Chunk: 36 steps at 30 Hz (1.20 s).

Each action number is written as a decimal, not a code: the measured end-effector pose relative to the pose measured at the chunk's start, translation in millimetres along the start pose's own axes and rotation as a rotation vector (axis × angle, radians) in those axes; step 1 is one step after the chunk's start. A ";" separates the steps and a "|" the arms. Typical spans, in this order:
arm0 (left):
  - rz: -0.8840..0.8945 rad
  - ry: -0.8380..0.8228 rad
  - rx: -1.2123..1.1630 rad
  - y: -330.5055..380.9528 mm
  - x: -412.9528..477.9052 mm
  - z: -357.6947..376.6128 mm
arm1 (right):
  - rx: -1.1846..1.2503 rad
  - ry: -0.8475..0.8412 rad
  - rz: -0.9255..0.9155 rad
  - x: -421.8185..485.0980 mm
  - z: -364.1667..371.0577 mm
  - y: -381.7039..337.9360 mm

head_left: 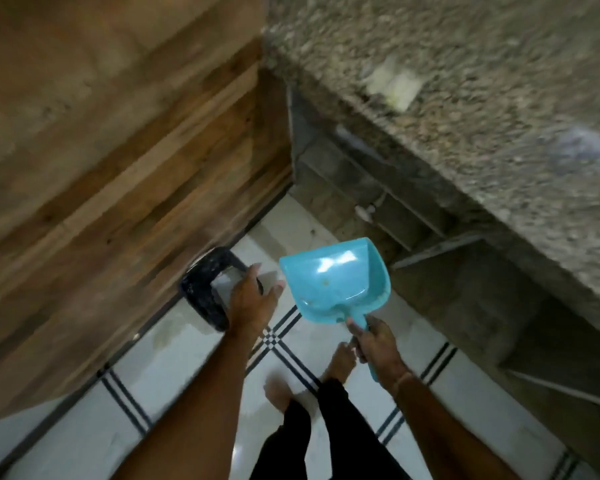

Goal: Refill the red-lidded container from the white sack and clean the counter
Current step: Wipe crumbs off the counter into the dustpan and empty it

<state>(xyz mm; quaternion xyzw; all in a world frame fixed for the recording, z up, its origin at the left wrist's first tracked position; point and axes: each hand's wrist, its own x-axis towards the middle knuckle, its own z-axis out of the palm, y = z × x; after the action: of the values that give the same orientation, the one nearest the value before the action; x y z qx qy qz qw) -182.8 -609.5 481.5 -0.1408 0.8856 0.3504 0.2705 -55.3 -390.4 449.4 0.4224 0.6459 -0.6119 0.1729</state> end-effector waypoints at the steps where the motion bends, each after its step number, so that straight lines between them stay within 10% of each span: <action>1: 0.021 -0.004 0.019 18.7 -9.3 0.0 | 0.002 -0.004 -0.016 -7.4 -11.2 -7.9; 16: 0.564 -0.015 0.237 234.3 -3.0 49.3 | 0.228 0.026 -0.035 4.1 -116.3 -64.4; 23: 0.892 0.250 0.348 314.9 68.7 35.0 | 0.307 0.137 -0.006 6.7 -110.3 -73.7; 31: 0.904 0.166 0.815 379.0 176.7 34.9 | 0.416 0.311 0.075 -8.5 -91.2 -84.2; 36: 0.983 0.157 0.713 374.3 141.3 80.4 | 0.541 0.415 0.139 -18.3 -79.5 -72.4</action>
<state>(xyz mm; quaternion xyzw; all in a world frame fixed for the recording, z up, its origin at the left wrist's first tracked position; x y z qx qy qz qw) -431.5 -294.4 554.7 0.3579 0.9269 0.1047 0.0419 -76.1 -314.3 524.8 0.6113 0.4515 -0.6488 -0.0390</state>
